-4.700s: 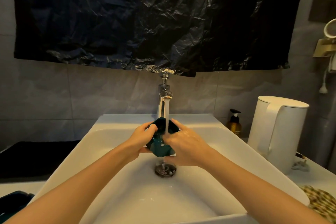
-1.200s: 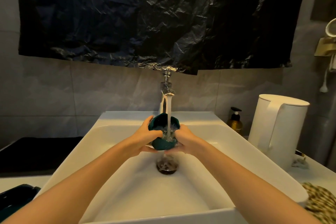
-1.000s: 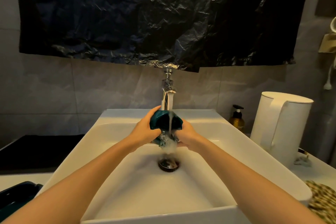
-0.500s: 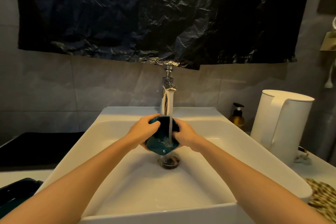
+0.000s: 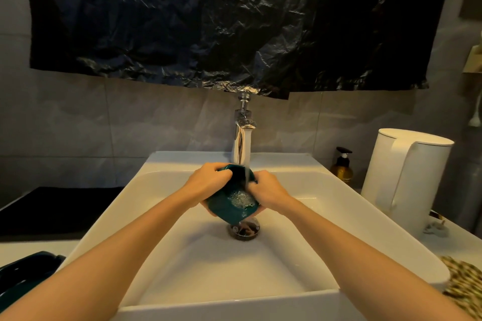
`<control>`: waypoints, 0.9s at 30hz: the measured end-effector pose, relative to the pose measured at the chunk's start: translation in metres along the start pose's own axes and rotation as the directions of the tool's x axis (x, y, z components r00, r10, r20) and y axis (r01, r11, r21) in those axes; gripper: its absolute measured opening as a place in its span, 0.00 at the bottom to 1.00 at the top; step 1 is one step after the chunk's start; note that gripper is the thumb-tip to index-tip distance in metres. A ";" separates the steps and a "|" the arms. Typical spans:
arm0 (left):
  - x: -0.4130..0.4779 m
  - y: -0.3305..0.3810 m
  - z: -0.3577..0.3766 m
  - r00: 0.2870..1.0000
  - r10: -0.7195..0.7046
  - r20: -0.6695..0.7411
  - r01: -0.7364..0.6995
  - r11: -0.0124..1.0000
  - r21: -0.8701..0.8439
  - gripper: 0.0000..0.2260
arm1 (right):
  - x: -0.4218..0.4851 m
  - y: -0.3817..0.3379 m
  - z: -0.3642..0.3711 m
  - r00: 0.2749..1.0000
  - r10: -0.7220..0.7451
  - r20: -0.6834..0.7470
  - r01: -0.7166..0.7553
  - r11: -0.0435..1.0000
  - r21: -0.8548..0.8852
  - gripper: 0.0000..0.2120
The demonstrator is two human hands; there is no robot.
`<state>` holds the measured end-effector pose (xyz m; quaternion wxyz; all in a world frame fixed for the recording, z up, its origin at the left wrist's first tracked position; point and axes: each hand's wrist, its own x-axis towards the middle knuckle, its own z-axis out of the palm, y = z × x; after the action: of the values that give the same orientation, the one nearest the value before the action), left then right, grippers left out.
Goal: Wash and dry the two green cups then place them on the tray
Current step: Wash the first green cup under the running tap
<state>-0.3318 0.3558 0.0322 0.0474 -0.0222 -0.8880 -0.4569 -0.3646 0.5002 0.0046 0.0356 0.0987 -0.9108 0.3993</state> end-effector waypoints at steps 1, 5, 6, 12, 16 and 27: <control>0.000 0.001 -0.001 1.000 -0.017 0.008 0.017 0.999 -0.031 0.12 | 0.002 0.000 0.000 0.999 -0.010 -0.034 0.008 0.999 -0.051 0.11; -0.001 0.002 -0.001 0.998 -0.044 0.047 0.048 0.995 -0.082 0.09 | -0.001 -0.003 -0.002 0.996 -0.041 -0.078 0.028 0.986 -0.163 0.10; -0.001 0.002 0.000 0.997 -0.062 0.051 0.068 0.991 -0.118 0.08 | -0.002 -0.003 -0.002 0.997 -0.039 -0.070 0.026 0.983 -0.180 0.10; 0.005 -0.004 0.002 0.997 -0.076 0.024 0.079 0.917 -0.390 0.24 | -0.010 -0.008 -0.001 0.988 0.135 0.074 -0.144 0.980 0.135 0.10; 0.004 -0.007 0.012 0.997 -0.019 0.074 0.050 0.895 -0.443 0.30 | -0.016 -0.009 -0.005 0.945 0.175 0.277 -0.288 0.849 0.443 0.11; 0.012 -0.009 0.002 0.985 -0.068 -0.161 -0.009 0.899 -0.438 0.12 | 0.002 -0.002 -0.002 0.975 0.103 0.196 -0.140 0.972 0.188 0.13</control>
<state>-0.3444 0.3518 0.0252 0.1107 0.0206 -0.7556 -0.6453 -0.3656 0.5003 0.0079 -0.0837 0.0821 -0.8697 0.4795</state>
